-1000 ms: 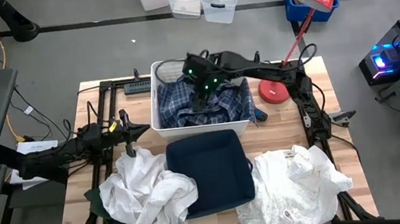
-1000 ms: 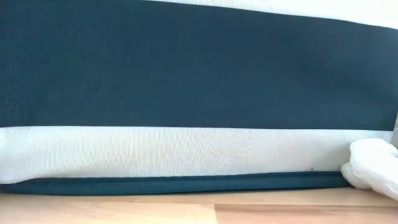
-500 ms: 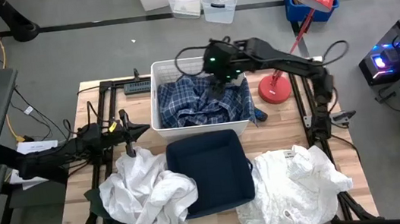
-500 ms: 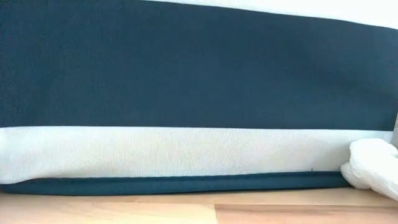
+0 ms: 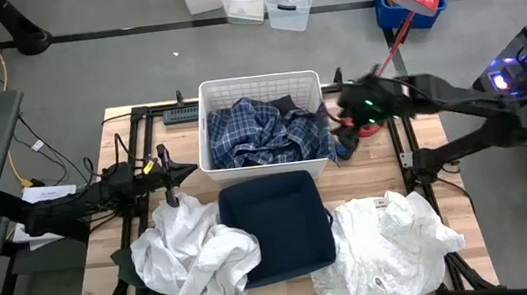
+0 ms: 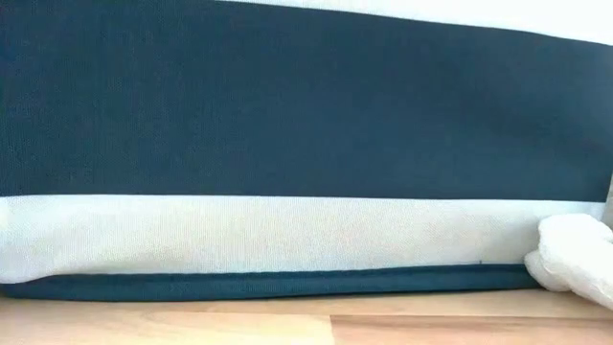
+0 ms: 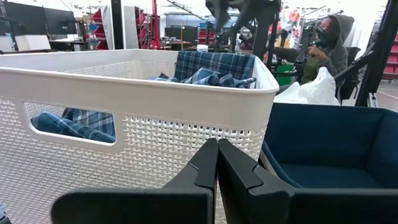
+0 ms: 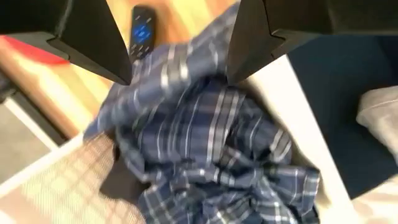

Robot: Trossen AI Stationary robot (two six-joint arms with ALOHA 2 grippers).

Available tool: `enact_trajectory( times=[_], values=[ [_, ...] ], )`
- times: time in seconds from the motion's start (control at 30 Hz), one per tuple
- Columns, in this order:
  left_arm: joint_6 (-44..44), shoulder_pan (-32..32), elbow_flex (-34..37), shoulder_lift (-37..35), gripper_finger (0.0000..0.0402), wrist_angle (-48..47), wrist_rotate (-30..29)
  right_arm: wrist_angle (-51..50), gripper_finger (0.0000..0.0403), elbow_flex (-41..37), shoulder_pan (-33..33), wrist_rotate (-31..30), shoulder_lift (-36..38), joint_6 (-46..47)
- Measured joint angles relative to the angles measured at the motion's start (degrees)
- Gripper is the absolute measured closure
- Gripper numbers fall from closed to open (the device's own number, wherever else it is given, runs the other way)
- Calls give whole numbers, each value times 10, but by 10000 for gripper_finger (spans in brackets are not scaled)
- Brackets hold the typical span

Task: Sort clothes
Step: Put the blue polo shirt into the white laundry bin

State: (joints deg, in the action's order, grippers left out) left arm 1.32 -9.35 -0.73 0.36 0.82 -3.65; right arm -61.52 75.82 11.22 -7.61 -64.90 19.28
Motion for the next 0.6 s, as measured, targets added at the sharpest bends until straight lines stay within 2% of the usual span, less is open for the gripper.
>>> enact_trajectory(
  times=[0.17, 0.3, 0.43, 0.6],
  values=[
    [0, 0, 0, 0, 401, 0, 0, 15, 142, -106, -44, 2, 95, 70],
    [0, 0, 0, 0, 401, 0, 0, 45, 142, -171, -89, 2, 129, 117],
    [0, 0, 0, 0, 401, 0, 0, 88, 142, -209, -154, -8, 122, 147],
    [0, 0, 0, 0, 401, 0, 0, 99, 142, -212, -232, -105, 81, 184]
  ],
)
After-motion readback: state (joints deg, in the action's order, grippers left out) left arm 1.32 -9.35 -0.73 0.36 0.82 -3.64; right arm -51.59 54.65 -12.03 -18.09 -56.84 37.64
